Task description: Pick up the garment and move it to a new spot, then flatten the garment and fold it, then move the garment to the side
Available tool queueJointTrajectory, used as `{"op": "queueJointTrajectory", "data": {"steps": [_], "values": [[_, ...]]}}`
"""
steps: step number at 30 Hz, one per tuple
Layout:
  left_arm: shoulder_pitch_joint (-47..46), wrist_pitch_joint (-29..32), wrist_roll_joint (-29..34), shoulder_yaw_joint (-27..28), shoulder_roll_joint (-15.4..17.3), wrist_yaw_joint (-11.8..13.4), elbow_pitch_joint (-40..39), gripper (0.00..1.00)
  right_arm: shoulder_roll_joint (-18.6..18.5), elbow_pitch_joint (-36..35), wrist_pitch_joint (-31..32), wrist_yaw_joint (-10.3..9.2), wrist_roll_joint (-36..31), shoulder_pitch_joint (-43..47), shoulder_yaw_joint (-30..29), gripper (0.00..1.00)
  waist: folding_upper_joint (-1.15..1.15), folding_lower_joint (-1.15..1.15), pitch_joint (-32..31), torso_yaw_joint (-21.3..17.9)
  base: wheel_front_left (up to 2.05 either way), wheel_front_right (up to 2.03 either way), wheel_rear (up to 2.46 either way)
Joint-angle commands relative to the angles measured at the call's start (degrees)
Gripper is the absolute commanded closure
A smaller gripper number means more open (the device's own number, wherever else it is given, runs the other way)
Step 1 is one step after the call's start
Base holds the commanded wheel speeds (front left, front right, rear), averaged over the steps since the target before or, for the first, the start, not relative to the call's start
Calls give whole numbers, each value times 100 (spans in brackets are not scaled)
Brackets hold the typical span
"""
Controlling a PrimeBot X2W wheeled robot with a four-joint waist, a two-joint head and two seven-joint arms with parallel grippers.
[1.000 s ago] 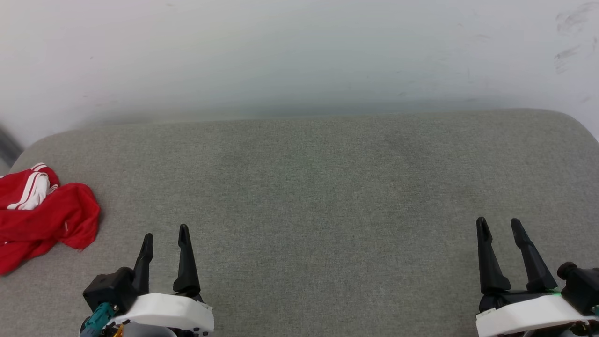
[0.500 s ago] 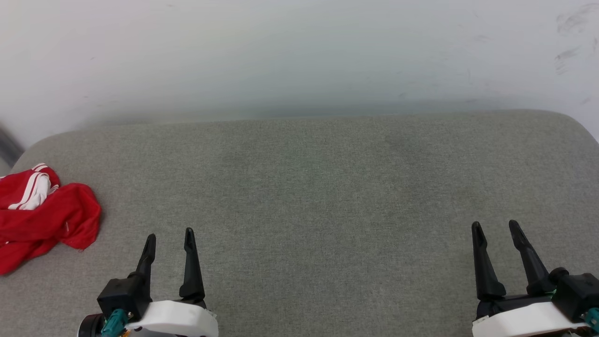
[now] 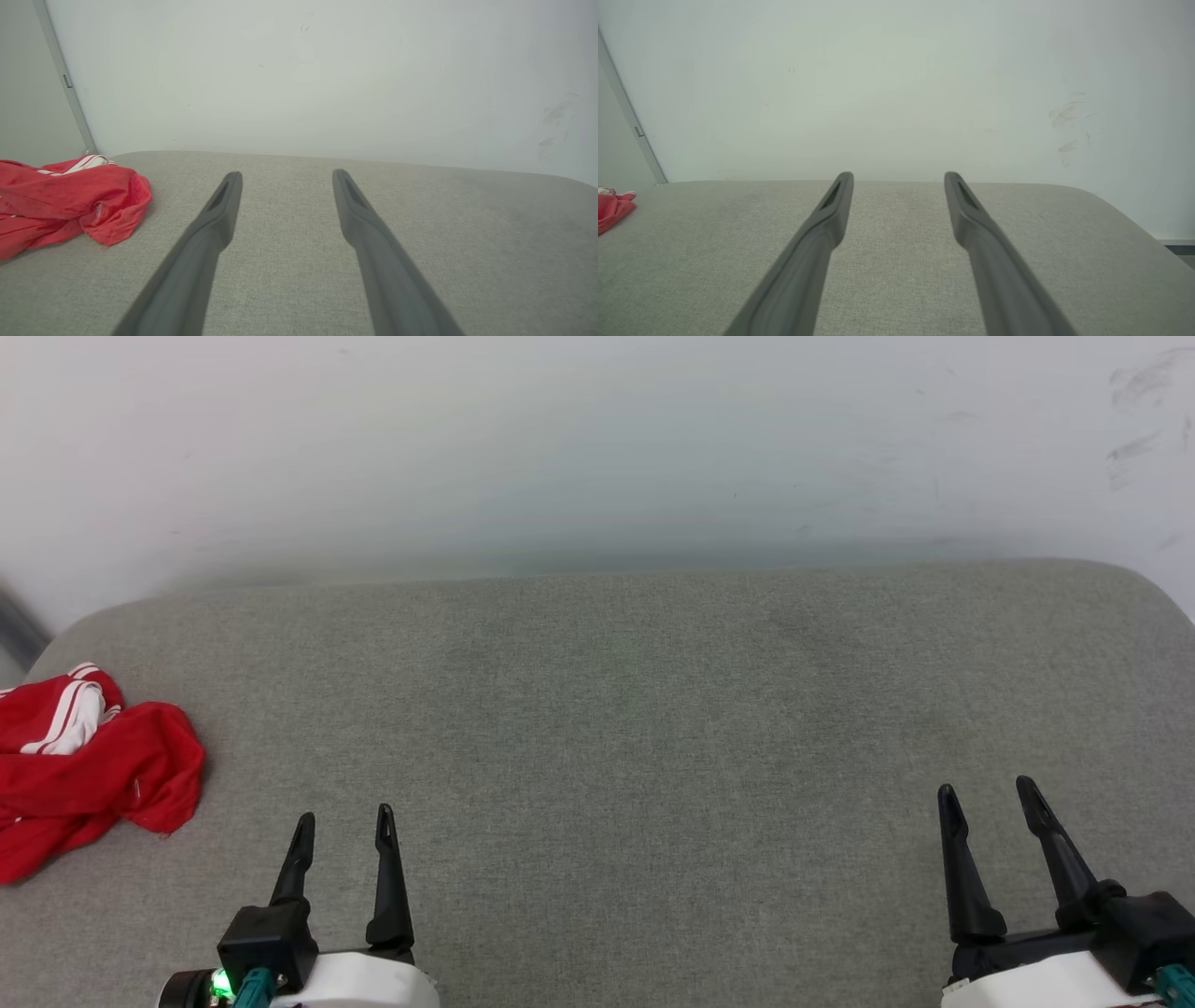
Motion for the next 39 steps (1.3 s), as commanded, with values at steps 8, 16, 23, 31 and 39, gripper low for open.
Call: {"op": "queueJointTrajectory", "data": {"steps": [8,16,23,31,39], "values": [[77,-134,260,-40,10,44,-21,0,-2,-135,-129,-1,-341,117,42,0,0,0,-12,12,0,0,0],[127,-177,212,1,10,45,22,0,-2,-180,-160,-1,-275,174,48,0,0,0,-8,9,0,0,0],[137,-171,153,61,9,-1,62,0,-2,-128,-159,-1,-99,197,29,0,0,0,-2,14,0,0,0],[147,-171,102,87,9,-44,103,0,-2,-48,-158,-1,21,205,21,0,0,0,10,4,0,0,0],[71,-171,91,108,9,-19,101,0,-2,-82,-158,-1,-13,170,-20,0,0,0,26,96,0,0,0]]}}
